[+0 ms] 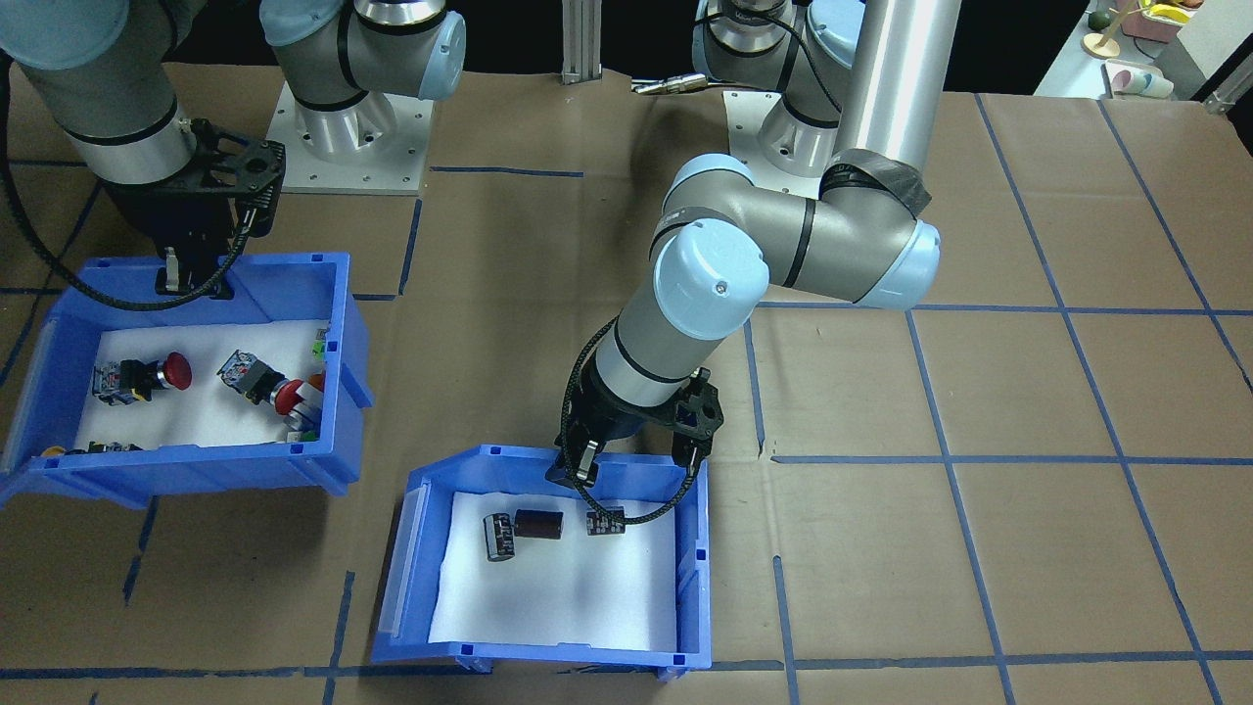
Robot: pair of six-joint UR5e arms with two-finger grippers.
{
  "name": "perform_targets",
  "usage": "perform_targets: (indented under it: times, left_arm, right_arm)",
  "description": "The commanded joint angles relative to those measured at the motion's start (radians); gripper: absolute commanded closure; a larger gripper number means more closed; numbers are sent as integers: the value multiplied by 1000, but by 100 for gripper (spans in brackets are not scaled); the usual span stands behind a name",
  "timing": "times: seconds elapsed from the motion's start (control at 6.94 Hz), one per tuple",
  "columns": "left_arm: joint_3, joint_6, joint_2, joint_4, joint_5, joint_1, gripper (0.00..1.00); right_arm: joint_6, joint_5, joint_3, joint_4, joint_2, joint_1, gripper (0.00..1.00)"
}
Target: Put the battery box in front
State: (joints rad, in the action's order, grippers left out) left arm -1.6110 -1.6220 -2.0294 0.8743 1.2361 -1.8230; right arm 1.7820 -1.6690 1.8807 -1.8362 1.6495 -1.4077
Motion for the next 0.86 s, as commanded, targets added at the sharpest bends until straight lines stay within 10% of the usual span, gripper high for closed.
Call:
perform_targets:
  times: [0.0, 0.29, 0.72]
  left_arm:
    - [-4, 11, 26, -1, -1, -2, 1]
    - [-9, 39, 173, 123, 8, 25, 1]
    - [6, 647, 395, 589, 162, 141, 1]
  right_arm:
    - [1, -2, 0, 0, 1, 1, 100]
    - [1, 0, 0, 0, 1, 1, 100]
    - [-13, -2, 32, 47, 21, -2, 100]
